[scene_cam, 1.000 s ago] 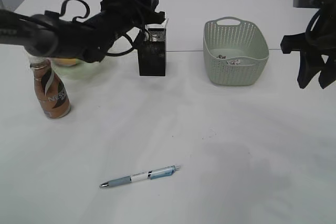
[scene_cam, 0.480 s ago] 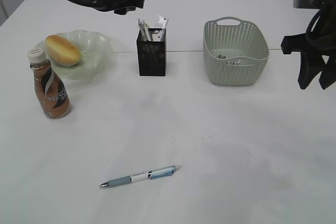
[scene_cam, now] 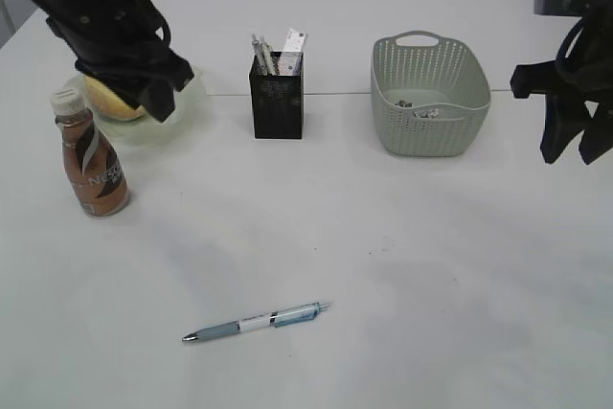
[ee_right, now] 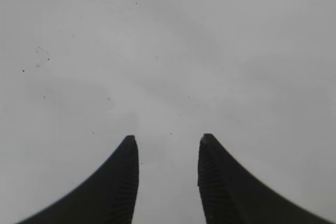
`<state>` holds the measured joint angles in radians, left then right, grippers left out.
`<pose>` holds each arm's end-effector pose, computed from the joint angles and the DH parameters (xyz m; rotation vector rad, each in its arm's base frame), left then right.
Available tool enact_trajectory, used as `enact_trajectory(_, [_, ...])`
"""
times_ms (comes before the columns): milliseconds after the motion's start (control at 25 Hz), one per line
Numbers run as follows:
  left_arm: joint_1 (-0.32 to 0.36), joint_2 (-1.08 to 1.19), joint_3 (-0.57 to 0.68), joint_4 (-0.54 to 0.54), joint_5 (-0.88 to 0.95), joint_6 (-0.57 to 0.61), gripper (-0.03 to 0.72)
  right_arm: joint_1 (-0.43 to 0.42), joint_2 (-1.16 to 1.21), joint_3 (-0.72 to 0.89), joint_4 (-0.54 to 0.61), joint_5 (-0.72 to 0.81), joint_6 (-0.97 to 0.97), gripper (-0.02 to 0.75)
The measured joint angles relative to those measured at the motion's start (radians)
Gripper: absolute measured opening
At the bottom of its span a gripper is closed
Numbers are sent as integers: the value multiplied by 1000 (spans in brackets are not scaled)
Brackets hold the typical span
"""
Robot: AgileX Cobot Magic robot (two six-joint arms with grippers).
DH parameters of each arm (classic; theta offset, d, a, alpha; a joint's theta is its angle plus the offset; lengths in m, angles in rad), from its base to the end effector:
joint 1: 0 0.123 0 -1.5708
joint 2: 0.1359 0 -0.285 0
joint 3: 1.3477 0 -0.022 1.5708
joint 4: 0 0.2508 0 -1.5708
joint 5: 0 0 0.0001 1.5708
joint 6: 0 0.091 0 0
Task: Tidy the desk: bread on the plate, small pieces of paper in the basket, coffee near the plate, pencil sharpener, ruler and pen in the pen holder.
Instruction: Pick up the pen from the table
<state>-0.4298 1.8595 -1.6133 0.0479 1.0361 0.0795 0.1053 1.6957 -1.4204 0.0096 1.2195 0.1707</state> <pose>0.3669 -0.1640 0.2801 0.7183 2.6687 -0.0291 0.3367 0.0364 0.2833 0.1013 2.9791 0.0472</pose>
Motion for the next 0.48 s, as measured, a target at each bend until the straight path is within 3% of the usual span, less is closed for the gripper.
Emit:
enact_trajectory(160, [-40, 0, 0, -16, 169, 69, 278, 0, 0, 0, 7, 2, 0, 283])
enact_trajectory(480, [-194, 0, 5, -48, 186, 179, 278, 0, 0, 0, 66, 2, 0, 283])
